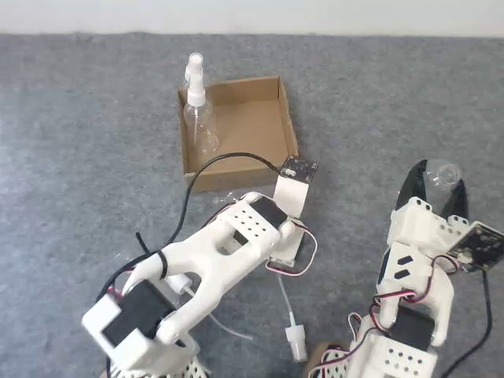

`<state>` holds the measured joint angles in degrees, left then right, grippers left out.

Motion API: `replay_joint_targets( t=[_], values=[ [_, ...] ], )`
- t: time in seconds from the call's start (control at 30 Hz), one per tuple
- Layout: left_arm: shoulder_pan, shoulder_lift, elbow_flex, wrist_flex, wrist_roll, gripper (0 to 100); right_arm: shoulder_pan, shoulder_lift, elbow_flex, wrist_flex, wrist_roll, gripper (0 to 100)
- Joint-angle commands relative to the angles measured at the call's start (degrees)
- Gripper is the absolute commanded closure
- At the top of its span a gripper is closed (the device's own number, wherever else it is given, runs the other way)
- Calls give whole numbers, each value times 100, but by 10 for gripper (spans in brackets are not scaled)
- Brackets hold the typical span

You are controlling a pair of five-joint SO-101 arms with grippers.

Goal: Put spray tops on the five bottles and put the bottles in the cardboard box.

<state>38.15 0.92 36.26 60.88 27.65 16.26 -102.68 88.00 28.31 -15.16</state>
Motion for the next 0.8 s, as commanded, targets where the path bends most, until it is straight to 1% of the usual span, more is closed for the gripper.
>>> replay_joint_targets(
  t=[0.0,0.3,0.43,0.53,0.6,0.7,0.77],
  values=[
    [53,-229,-286,62,18,990,-48,-127,-316,-163,-9,985],
    [35,-431,-259,97,18,990,-48,-127,-316,-163,-9,985],
    [35,-440,-312,264,18,989,-48,-127,-316,-163,-9,985],
    [-114,-440,-330,308,18,984,-48,-127,-316,-163,-9,985],
    [-308,-440,-444,457,35,949,-48,-127,-316,-163,-9,985],
    [-554,-440,-866,1099,62,868,-48,-127,-316,-163,-9,985],
    [-624,-440,-1068,1398,62,838,-48,-127,-316,-163,-9,985]
  ],
)
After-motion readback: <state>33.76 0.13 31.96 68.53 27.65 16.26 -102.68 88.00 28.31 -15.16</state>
